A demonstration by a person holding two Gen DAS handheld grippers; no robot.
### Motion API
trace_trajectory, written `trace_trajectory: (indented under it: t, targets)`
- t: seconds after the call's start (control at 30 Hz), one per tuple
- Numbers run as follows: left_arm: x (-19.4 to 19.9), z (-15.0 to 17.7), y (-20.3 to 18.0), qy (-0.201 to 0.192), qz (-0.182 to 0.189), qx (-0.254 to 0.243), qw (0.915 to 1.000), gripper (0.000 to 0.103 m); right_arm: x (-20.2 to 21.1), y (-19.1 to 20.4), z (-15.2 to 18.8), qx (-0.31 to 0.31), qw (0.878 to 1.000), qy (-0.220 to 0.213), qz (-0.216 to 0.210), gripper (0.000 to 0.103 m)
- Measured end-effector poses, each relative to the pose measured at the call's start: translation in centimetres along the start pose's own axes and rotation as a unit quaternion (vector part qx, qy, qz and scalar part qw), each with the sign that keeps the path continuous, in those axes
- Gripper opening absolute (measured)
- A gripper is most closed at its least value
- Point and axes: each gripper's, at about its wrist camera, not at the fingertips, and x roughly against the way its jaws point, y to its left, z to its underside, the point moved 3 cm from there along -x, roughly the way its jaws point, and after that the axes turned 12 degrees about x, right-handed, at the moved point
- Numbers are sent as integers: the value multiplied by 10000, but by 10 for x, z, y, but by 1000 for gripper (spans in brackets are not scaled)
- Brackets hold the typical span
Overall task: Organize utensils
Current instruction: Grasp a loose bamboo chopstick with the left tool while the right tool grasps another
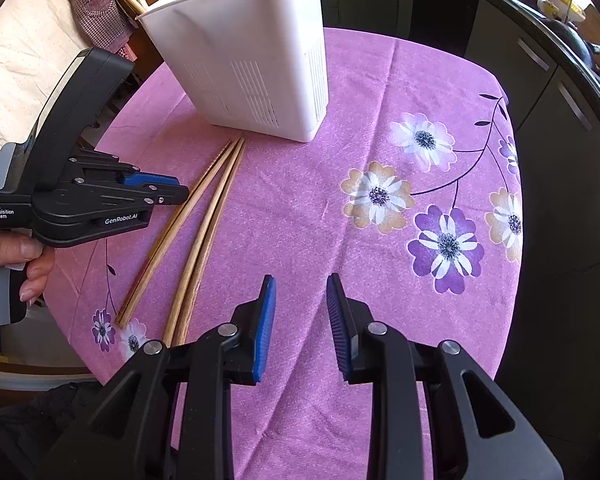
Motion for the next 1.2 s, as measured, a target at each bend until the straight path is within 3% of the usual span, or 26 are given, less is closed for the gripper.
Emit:
trace_trajectory:
  t: [0.37, 0.5, 0.87, 1.2]
  targets:
    - [-11, -4, -18, 127, -181, -124, 9997, 13, 0, -2, 1, -26, 10000, 37, 9, 28]
    - [-12, 1, -17, 105, -175, -244, 9995, 7, -3, 3, -2, -9, 10000, 77, -26, 30]
    - [-10, 18, 31, -48, -57, 71, 9999, 7, -42, 42, -42, 146, 9987, 307, -390, 30]
    - [-4, 24, 68, -124, 129, 183, 9997, 7, -74, 51, -72, 128, 9976, 664, -156, 23]
